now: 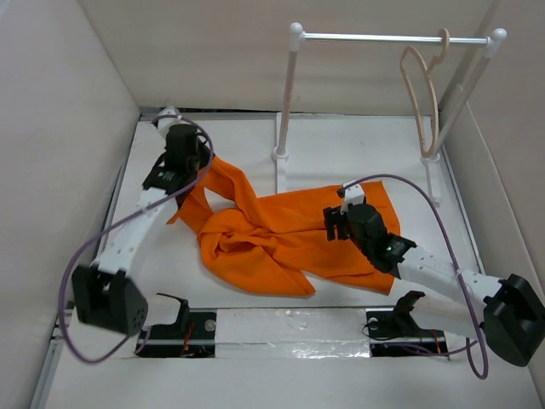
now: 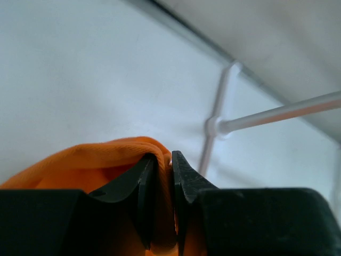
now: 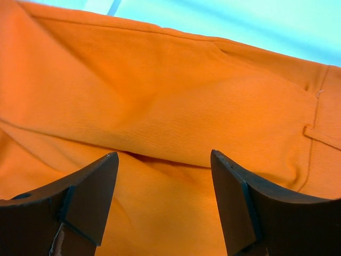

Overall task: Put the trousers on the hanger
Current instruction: Flatten out the trousers at the center of the board.

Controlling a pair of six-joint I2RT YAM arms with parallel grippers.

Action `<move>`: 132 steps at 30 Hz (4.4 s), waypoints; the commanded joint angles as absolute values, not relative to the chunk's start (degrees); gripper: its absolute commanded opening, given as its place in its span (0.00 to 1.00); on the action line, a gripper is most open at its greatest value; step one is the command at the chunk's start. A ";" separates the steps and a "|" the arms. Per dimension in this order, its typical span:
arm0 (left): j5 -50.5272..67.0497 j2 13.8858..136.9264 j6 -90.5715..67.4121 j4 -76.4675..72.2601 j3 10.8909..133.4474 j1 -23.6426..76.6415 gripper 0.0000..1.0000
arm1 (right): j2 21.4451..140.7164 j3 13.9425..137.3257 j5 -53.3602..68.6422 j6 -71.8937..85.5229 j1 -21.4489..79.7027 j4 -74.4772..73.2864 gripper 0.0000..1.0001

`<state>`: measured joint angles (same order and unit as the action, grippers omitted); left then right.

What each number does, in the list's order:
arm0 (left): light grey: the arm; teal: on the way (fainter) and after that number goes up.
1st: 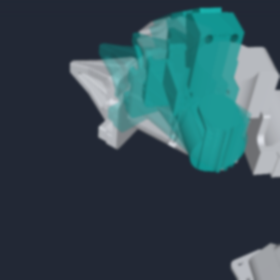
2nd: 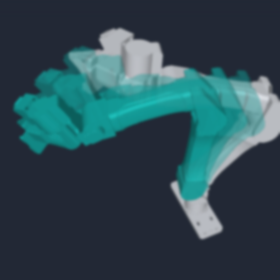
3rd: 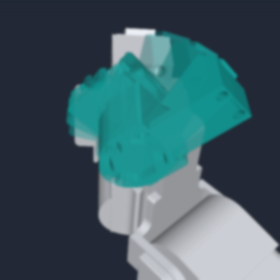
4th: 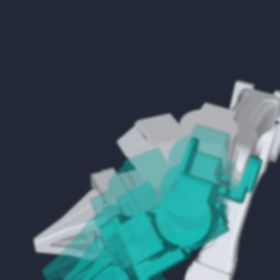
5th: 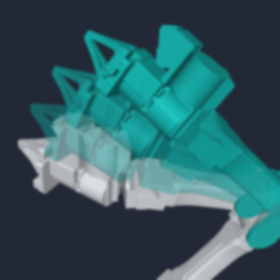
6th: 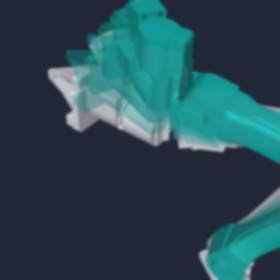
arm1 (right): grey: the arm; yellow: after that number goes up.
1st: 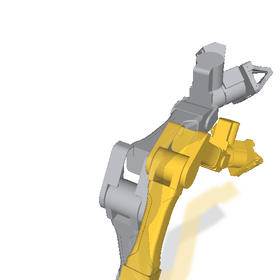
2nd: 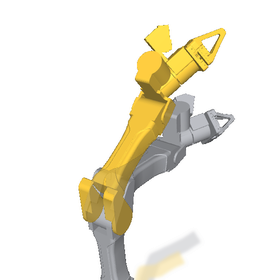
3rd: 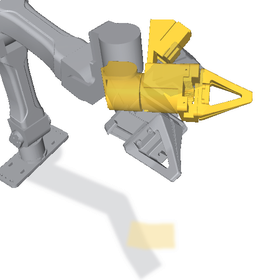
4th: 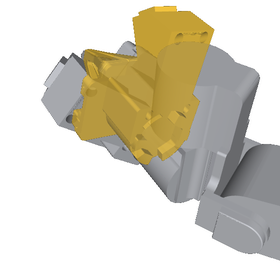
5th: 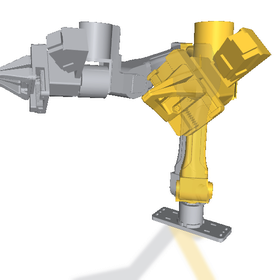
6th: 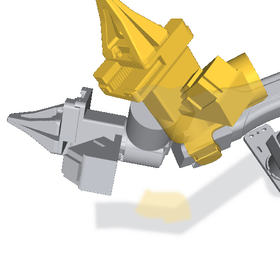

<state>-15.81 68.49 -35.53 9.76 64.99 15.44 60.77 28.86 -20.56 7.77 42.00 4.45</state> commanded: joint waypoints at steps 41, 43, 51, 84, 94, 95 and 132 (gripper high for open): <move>-15.82 61.35 -27.95 1.32 63.11 14.33 0.00 | 84.65 22.26 37.00 20.47 -21.61 35.41 0.00; -15.73 60.21 -29.00 0.36 59.44 14.33 0.00 | 79.47 20.31 35.26 21.70 -25.99 35.60 0.00; -12.14 62.30 -30.76 -0.18 55.37 14.33 0.21 | 60.66 17.40 25.15 19.95 -34.19 20.94 0.00; 13.62 76.97 -59.24 -16.17 27.24 -23.91 0.68 | 57.84 18.19 25.75 15.47 -25.23 21.71 0.00; 5.89 86.37 -56.51 -11.69 36.99 -16.27 0.58 | 56.17 18.46 24.44 16.00 -23.29 20.48 0.00; 5.89 87.53 -56.51 -11.60 37.35 -16.26 0.56 | 55.21 18.72 23.56 15.82 -23.29 19.96 0.00; 4.83 71.89 -45.70 3.96 81.31 -16.08 0.00 | 45.70 25.75 26.46 18.20 -30.23 12.04 0.00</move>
<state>2.96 68.45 -46.13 3.11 84.60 -15.90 47.05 21.96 25.69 17.93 -29.47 10.37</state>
